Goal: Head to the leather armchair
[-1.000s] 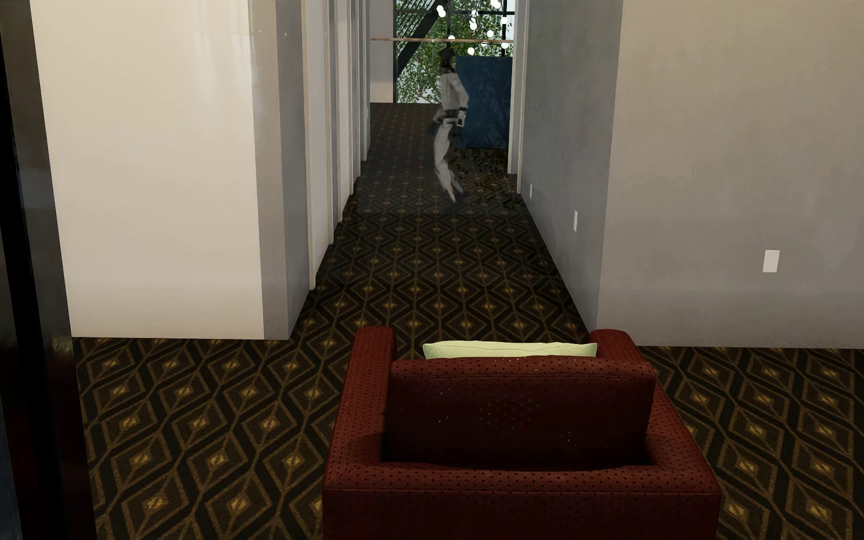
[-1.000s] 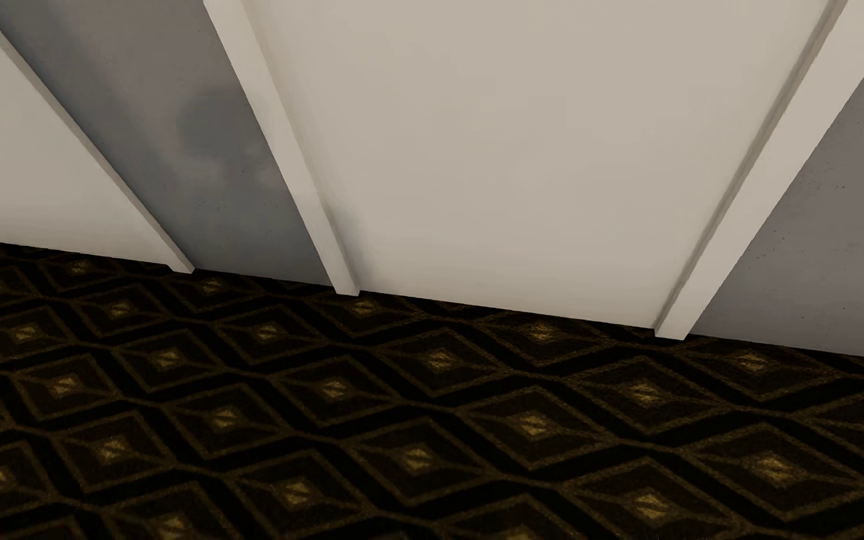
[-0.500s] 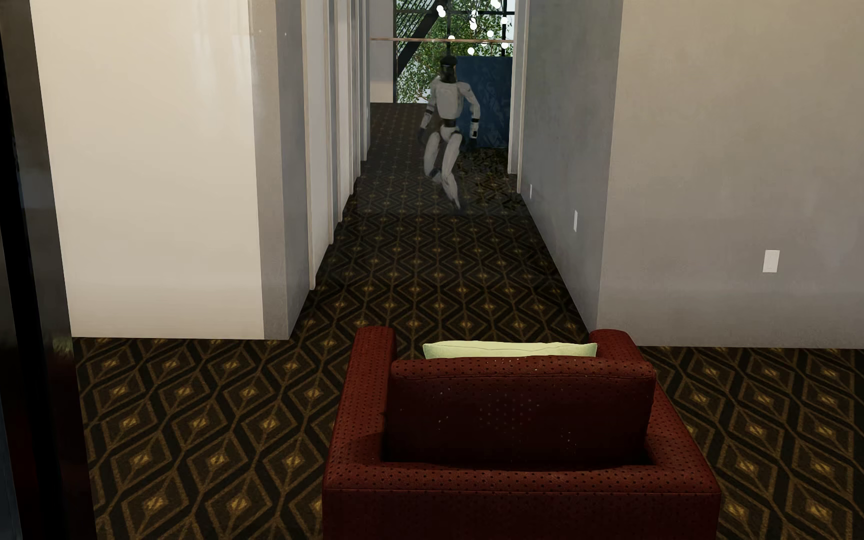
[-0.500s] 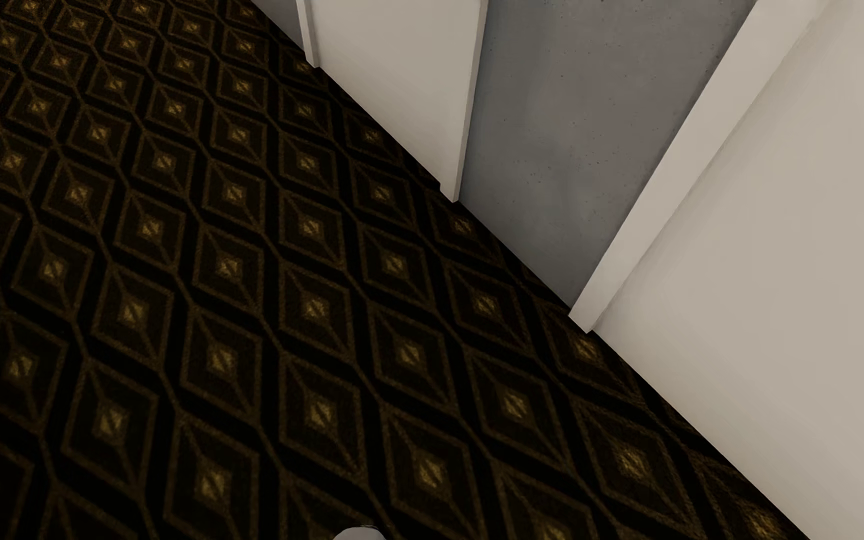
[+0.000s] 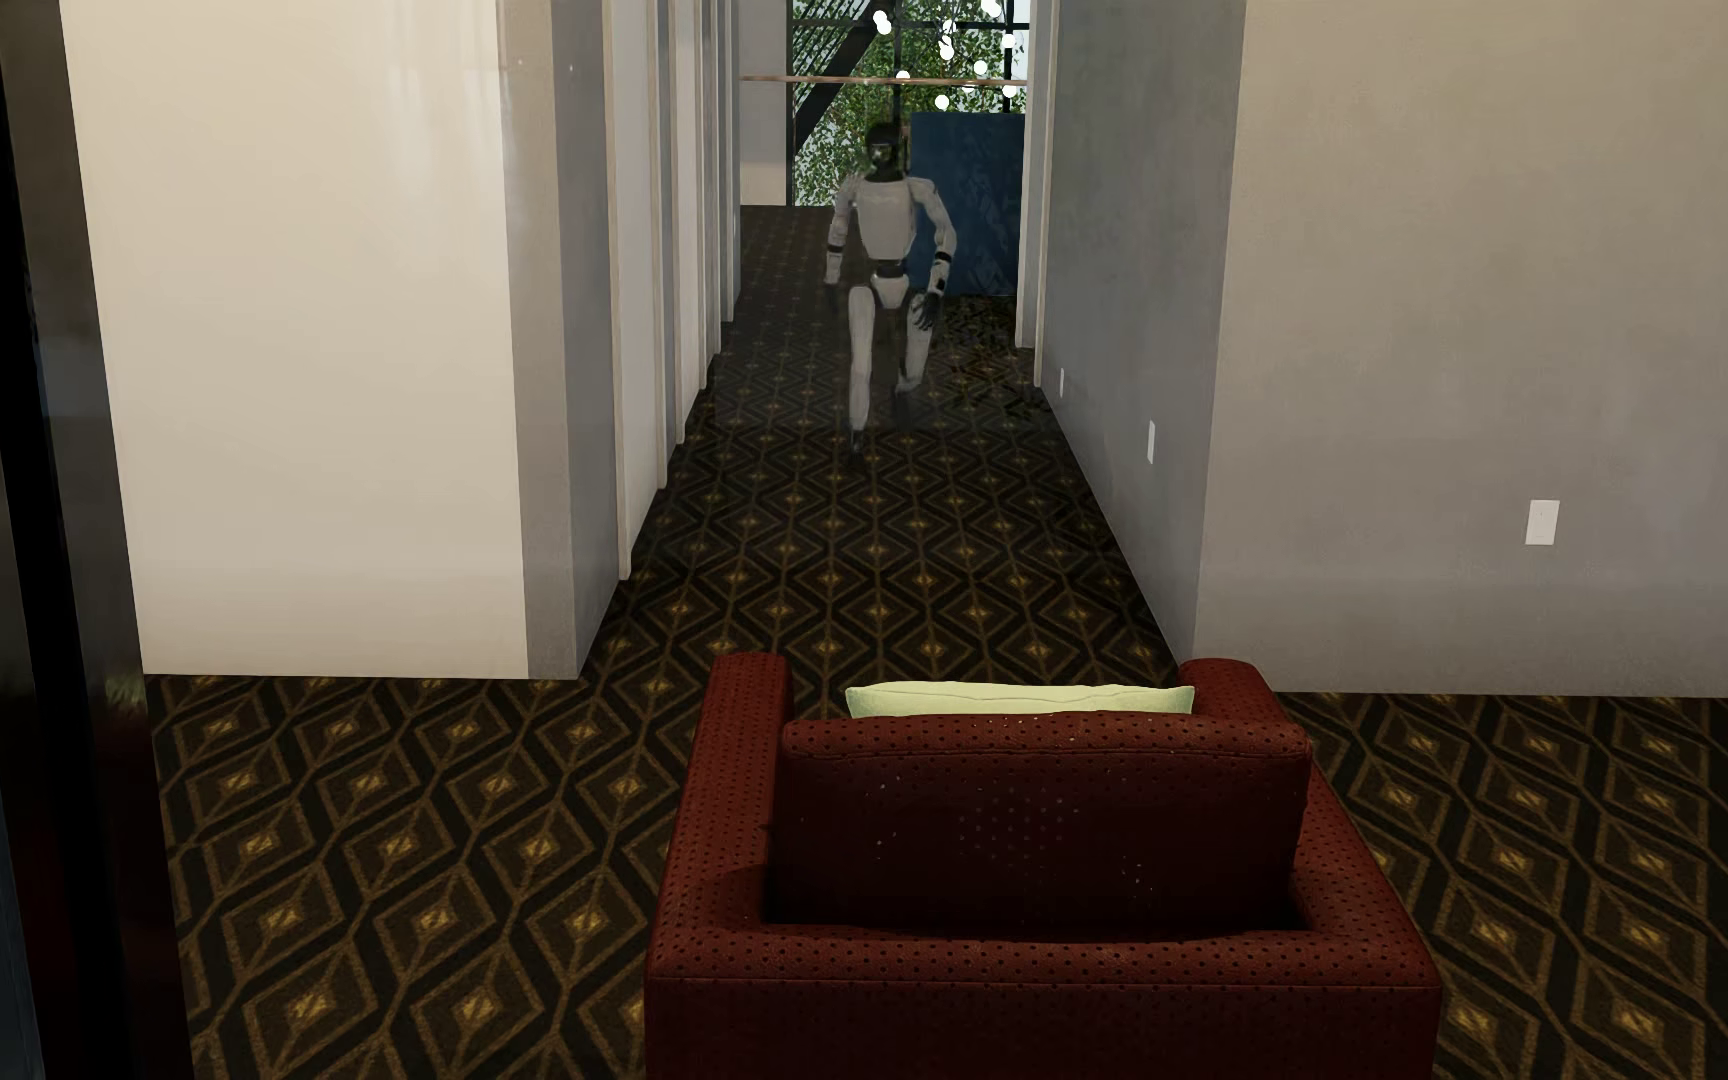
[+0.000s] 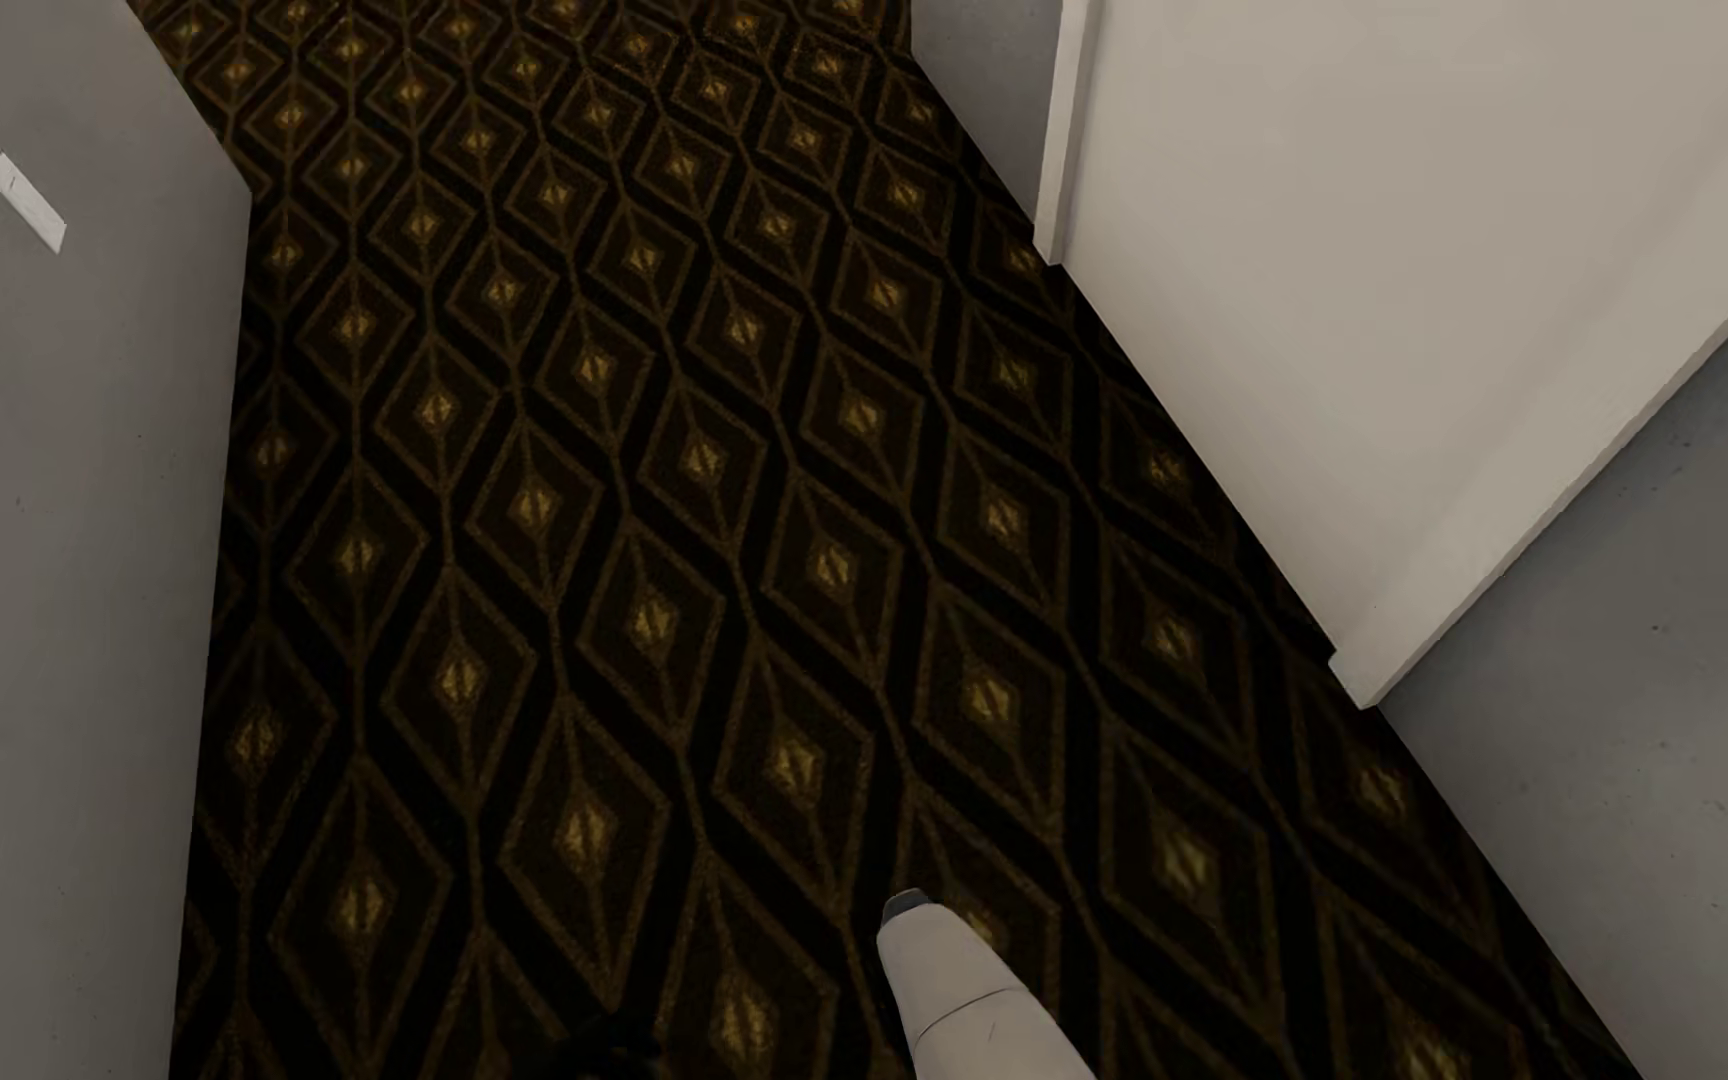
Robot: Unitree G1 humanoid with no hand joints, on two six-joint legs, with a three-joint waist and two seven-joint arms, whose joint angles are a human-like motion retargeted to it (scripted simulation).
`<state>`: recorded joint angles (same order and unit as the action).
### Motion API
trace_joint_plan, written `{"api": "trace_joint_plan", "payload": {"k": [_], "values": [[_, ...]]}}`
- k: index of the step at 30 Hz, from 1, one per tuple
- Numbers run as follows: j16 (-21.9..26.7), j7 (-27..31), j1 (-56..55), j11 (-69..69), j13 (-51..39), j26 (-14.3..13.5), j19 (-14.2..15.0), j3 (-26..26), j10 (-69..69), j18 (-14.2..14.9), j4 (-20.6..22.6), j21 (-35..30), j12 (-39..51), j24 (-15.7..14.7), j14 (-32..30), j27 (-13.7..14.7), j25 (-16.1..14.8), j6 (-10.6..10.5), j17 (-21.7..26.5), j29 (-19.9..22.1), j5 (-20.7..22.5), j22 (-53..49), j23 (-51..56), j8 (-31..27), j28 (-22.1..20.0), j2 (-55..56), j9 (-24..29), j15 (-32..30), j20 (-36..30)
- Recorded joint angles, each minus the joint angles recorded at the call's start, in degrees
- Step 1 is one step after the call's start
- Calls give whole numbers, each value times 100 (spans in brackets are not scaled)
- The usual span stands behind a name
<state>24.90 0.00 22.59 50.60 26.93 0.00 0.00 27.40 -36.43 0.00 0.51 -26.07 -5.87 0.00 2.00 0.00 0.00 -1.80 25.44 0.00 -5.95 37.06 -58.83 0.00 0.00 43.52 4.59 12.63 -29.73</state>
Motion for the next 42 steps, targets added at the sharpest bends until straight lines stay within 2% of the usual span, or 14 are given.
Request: {"api": "trace_joint_plan", "payload": {"k": [2, 5, 9, 12, 14, 17, 21, 26, 28, 30, 32, 35, 39, 42], "values": [[-7, 0, -783, 659, -315, 0, 0, -554, -2267, 0, -126, 55, -292, 0, -1426, 0, 0, 72, -217, 0, 392, 340, 9, 0, 0, -816, 308, 564, -446], [-216, 0, -2750, -265, -654, 0, 0, -1885, -4064, 0, 138, 312, -985, 0, -720, 0, 0, 328, -426, 0, 654, 859, 1015, 0, 0, -2634, 250, 700, -738], [-129, 0, -4538, -1936, -1269, 0, 0, -3404, -471, 0, 433, 961, -1936, 0, -1342, 0, 0, 523, -278, 0, 425, 1181, 2778, 0, 0, -5229, 219, 507, -1203], [56, 0, -5294, -2251, -1939, 0, 0, -4231, 894, 0, 282, 1387, -2383, 0, 1714, 0, 0, 628, -24, 0, 93, 1237, 3434, 0, 0, -6442, 130, 885, -1402], [5, 0, -5665, -1827, -1980, 0, 0, -4768, 606, 0, 190, 1663, -2503, 0, 403, 0, 0, 678, 10, 0, -349, 1546, 3354, 0, 0, -6775, 137, -14, -1373], [-141, 0, -5514, 601, -1560, 0, 0, -4129, -654, 0, 838, 1394, -2317, 0, -1509, 0, 0, 989, -284, 0, -686, 1896, 2479, 0, 0, -5929, 68, -2560, -1422], [-184, 0, -2851, 2635, -751, 0, 0, -2548, 407, 0, 1263, 182, -1381, 0, -97, 0, 0, 727, -509, 0, -200, 1000, 992, 0, 0, -3569, 216, -156, -607], [88, 0, -582, -1808, 484, 0, 0, -953, 1301, 0, 634, 11, -187, 0, 1817, 0, 0, 376, -391, 0, -220, -977, 97, 0, 0, -1881, -42, -283, 987], [267, 0, -175, -3313, 766, 0, 0, -528, 1147, 0, 338, 255, 18, 0, 1758, 0, 0, 355, -323, 0, -317, -1488, -56, 0, 0, -1506, -208, -745, 1419], [215, 0, 38, -1173, 846, 0, 0, -277, 279, 0, -50, 325, -94, 0, 784, 0, 0, 211, -255, 0, -154, -1460, -306, 0, 0, -1265, -249, -438, 1621], [-5, 0, -488, -40, 605, 0, 0, -532, -1717, 0, -364, 217, -379, 0, -1010, 0, 0, -49, -247, 0, 374, -937, -582, 0, 0, -1467, -173, -243, 1341], [-255, 0, -2198, -555, 70, 0, 0, -1486, -4142, 0, -26, 273, -587, 0, -821, 0, 0, 216, -447, 0, 732, 480, 341, 0, 0, -3065, 25, 153, 69], [-336, 0, -3885, -1764, -780, 0, 0, -2932, -953, 0, 422, 830, -1579, 0, -1800, 0, 0, 663, -520, 0, 528, 1704, 2607, 0, 0, -5118, 99, 49, -1059], [-244, 0, -4529, -1967, -1445, 0, 0, -3715, 941, 0, 141, 1358, -2231, 0, 1476, 0, 0, 626, -346, 0, 340, 1905, 3749, 0, 0, -6011, -20, 426, -1488]]}}
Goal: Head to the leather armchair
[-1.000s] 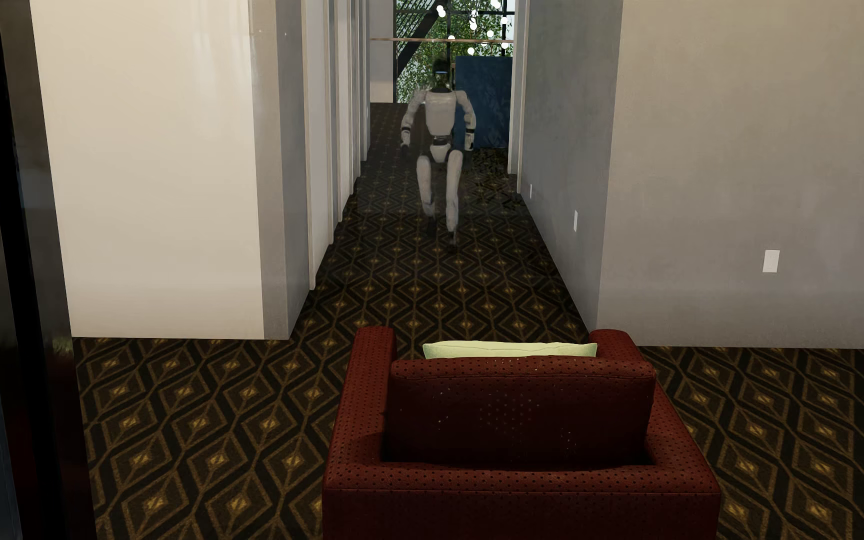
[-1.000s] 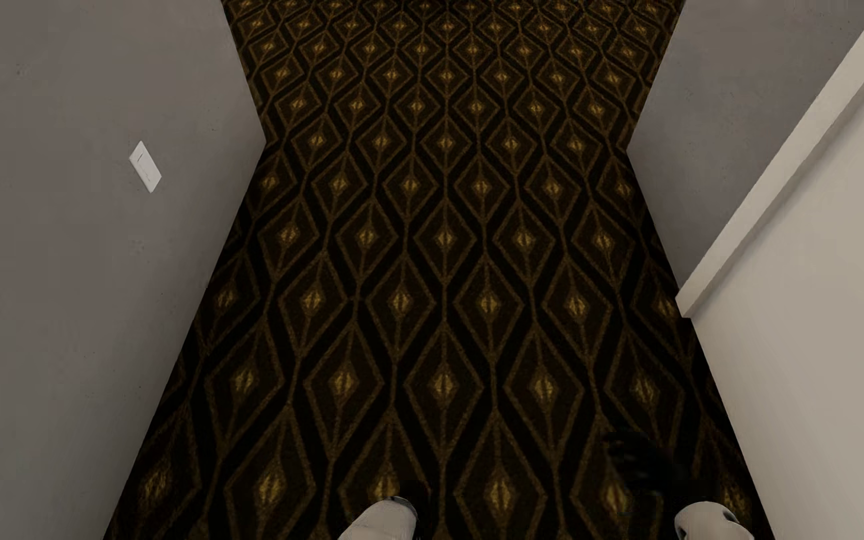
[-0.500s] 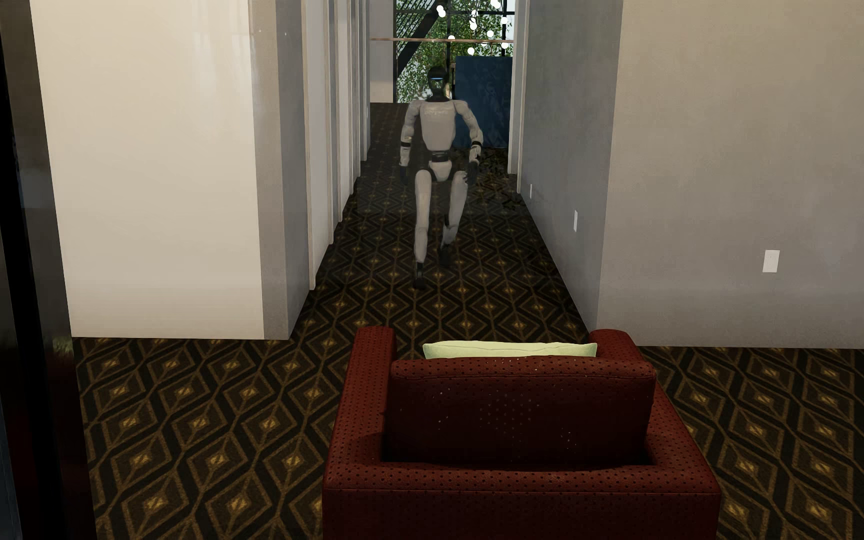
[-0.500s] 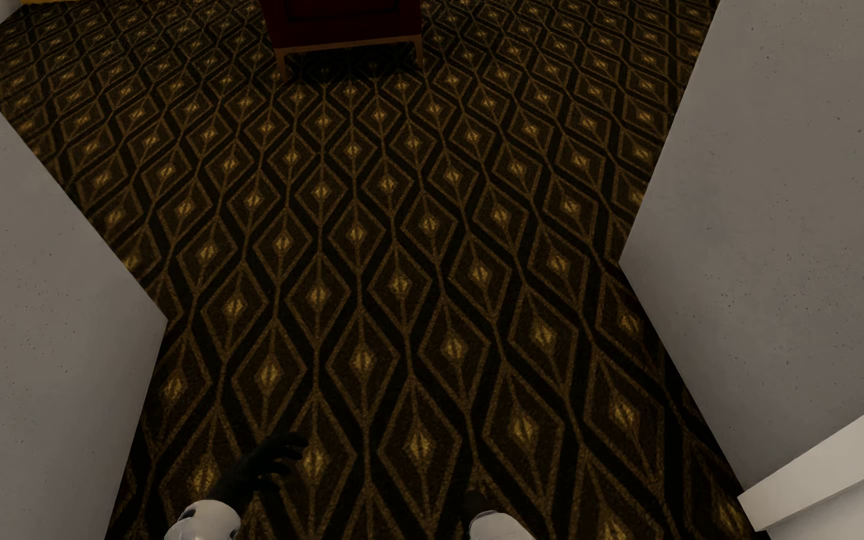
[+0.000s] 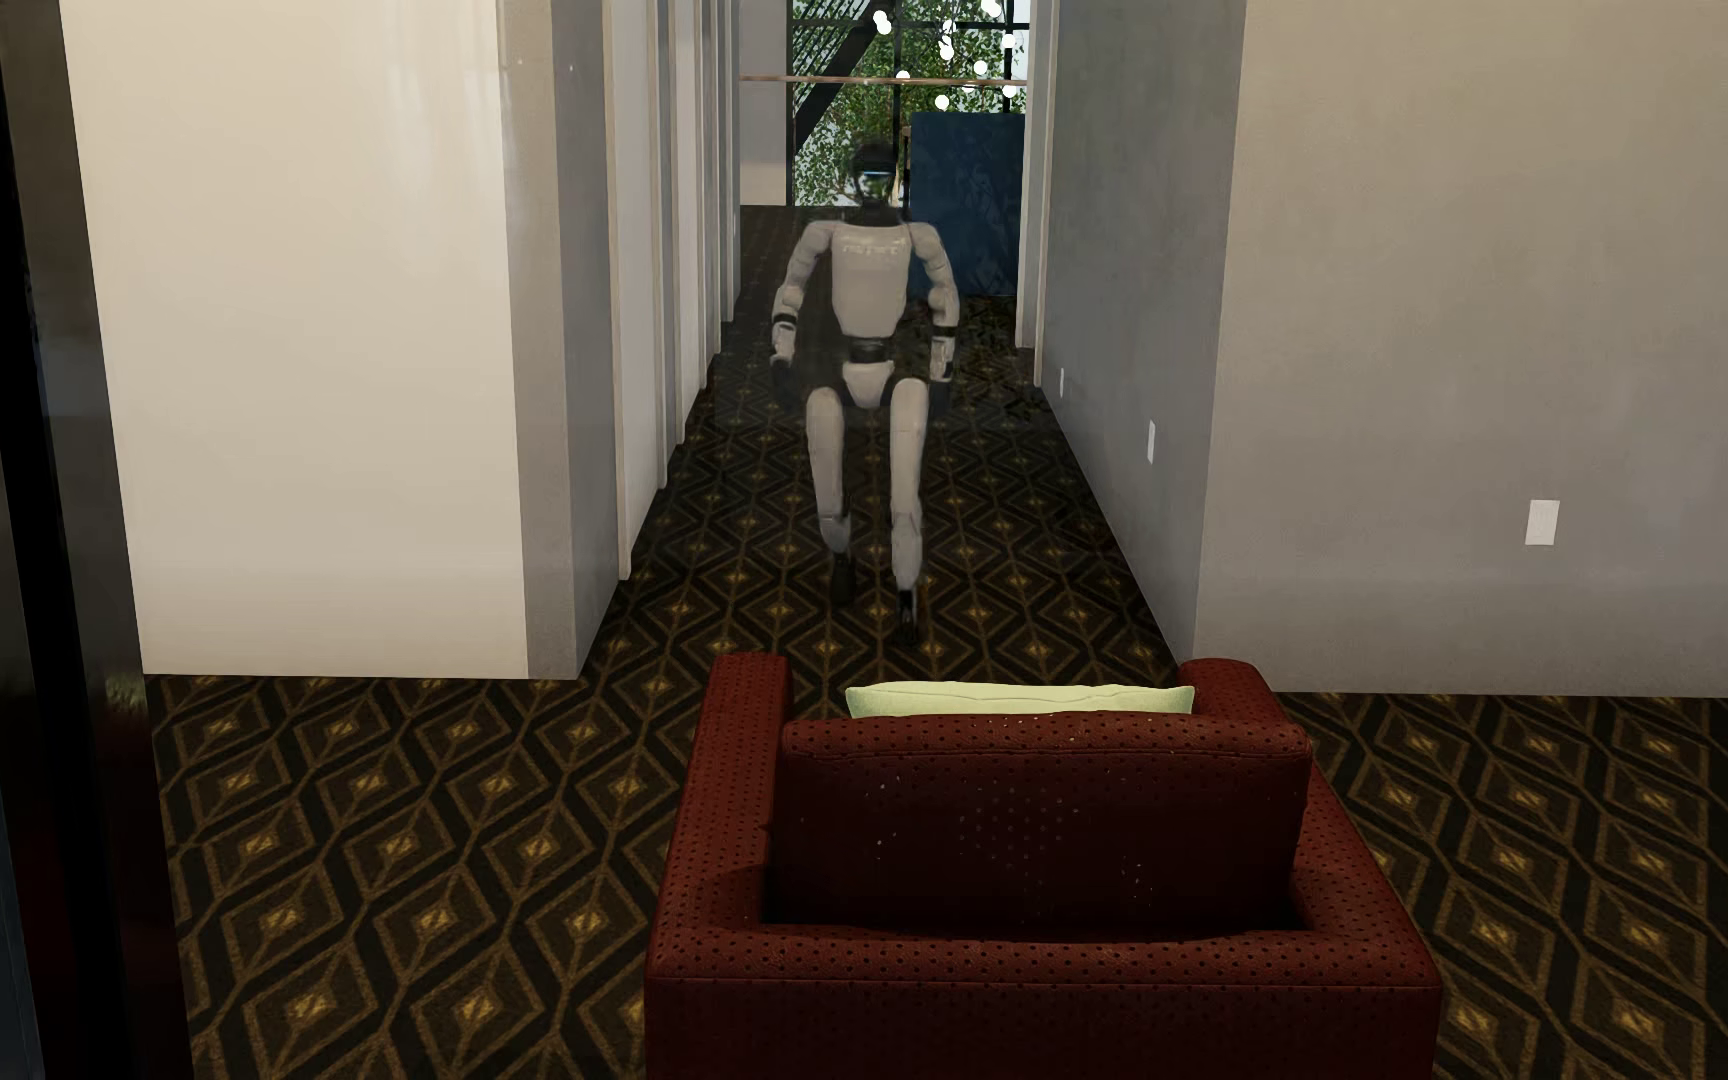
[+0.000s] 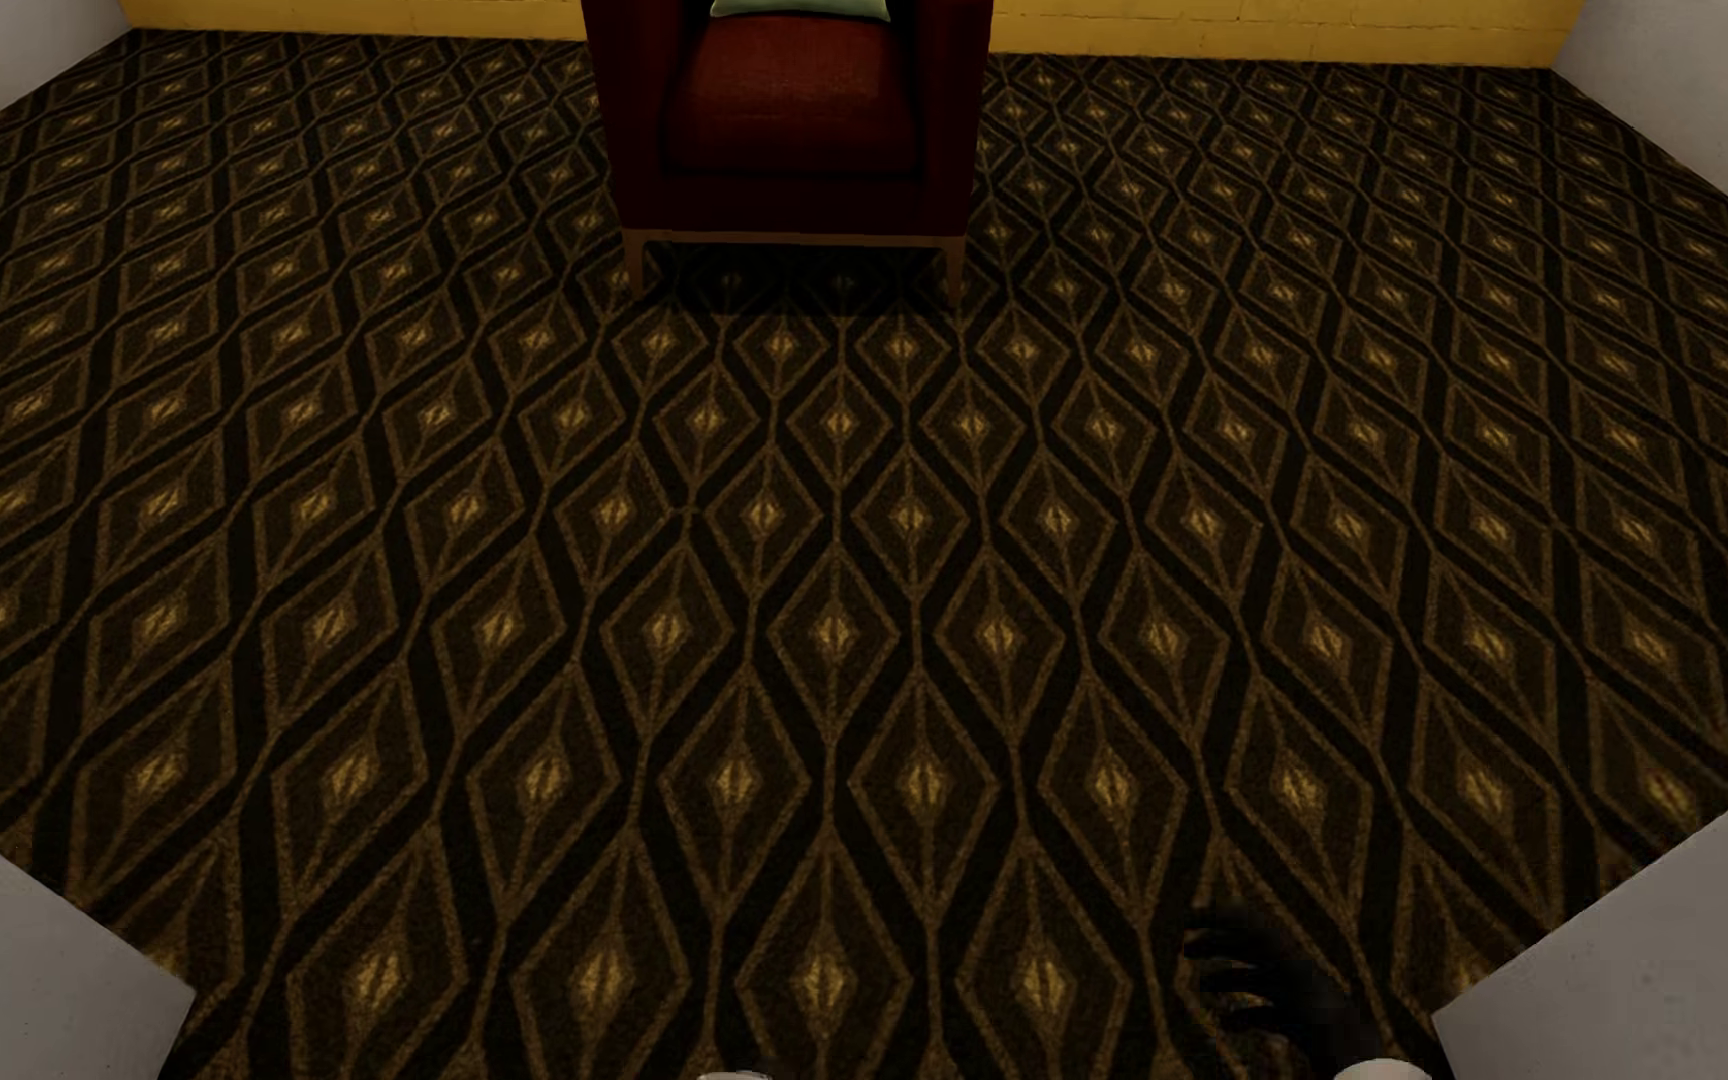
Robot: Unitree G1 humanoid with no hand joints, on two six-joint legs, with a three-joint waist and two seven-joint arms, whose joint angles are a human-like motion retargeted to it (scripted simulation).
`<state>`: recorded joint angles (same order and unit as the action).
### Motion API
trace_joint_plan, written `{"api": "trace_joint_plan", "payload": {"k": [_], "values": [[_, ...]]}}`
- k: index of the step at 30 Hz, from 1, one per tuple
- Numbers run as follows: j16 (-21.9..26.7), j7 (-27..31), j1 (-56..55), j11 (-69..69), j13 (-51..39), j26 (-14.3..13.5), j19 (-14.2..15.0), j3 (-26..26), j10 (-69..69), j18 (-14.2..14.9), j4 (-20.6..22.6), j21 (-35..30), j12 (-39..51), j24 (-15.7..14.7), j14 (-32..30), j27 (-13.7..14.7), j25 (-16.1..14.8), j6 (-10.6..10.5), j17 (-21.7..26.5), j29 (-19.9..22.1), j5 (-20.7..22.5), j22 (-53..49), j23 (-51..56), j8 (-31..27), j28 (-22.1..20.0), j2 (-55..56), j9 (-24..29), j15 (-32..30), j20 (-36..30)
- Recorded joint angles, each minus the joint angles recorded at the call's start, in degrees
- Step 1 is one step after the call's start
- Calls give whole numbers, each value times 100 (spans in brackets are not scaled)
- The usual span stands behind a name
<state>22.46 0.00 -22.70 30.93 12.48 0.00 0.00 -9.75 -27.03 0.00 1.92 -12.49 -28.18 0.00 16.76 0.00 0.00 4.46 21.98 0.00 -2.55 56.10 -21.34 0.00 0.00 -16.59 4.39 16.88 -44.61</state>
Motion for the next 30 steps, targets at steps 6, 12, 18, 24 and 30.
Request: {"api": "trace_joint_plan", "payload": {"k": [6, 12, 18, 24, 30], "values": [[13, 0, -59, 3228, 334, 0, 0, -193, -1229, 0, 910, 12, -216, 0, -2816, 0, 0, 421, -197, 0, -872, 358, -1046, 0, 0, 302, -51, -2693, 102], [88, 0, 2957, 2798, 1074, 0, 0, 1901, -8, 0, 776, -1461, 1536, 0, -713, 0, 0, -70, -164, 0, -396, -1369, -3296, 0, 0, 2976, 101, -413, 1058], [188, 0, 4163, 68, 1882, 0, 0, 2636, -179, 0, 331, -1567, 2584, 0, 312, 0, 0, -168, -122, 0, -599, -2992, -3651, 0, 0, 4139, -243, -1255, 2584], [-316, 0, 2539, 1075, 1425, 0, 0, 2666, -5295, 0, -77, -661, 1946, 0, -2380, 0, 0, -438, -265, 0, 322, -210, -3106, 0, 0, 2590, -165, -1058, 1488], [-219, 0, 1518, -246, 518, 0, 0, 1168, 269, 0, -69, -291, 621, 0, -2733, 0, 0, -156, -122, 0, 85, 635, -902, 0, 0, 552, -247, -1726, 285]]}}
